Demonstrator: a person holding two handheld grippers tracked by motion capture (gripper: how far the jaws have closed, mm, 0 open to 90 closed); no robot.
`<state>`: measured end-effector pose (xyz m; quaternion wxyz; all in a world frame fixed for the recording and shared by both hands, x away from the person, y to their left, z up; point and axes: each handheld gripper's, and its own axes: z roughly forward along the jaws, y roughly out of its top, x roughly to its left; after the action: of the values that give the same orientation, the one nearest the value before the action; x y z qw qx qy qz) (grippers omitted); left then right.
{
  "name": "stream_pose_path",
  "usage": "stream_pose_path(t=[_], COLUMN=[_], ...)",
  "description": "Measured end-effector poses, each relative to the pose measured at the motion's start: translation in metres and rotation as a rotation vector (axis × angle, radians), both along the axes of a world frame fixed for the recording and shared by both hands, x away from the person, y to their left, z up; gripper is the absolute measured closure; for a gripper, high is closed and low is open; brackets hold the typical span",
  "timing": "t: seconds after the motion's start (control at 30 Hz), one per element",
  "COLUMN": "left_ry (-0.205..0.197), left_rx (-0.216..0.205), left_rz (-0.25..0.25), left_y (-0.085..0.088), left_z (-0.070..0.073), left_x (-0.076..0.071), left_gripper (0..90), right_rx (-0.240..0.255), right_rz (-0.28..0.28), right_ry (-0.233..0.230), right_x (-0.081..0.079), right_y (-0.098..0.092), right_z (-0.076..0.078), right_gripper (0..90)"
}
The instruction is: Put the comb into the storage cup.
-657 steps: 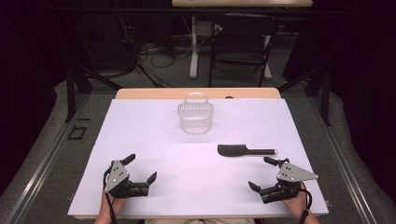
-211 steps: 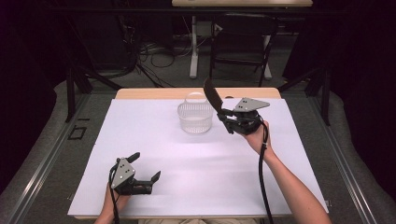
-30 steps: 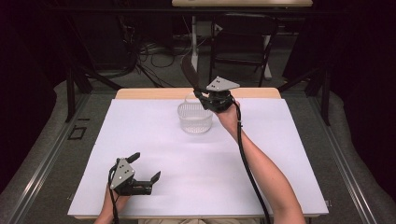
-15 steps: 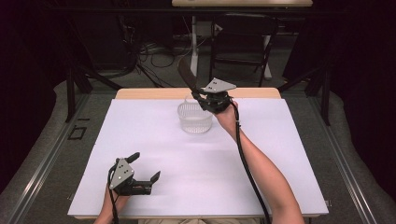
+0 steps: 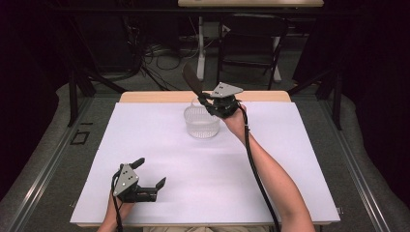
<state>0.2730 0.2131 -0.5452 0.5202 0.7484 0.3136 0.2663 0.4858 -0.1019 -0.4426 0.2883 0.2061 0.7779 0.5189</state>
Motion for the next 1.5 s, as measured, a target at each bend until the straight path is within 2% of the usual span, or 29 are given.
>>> stream_pose_path(t=[1.5], left_ry=[0.0], left_rx=[0.004], left_rz=[0.003], left_y=[0.0], left_z=[0.0], left_x=[0.0], left_gripper=[0.8], right_rx=[-0.098], right_rz=[0.03], right_ry=[0.037], right_x=[0.003], right_y=[0.002], right_z=[-0.023], right_gripper=[72.6])
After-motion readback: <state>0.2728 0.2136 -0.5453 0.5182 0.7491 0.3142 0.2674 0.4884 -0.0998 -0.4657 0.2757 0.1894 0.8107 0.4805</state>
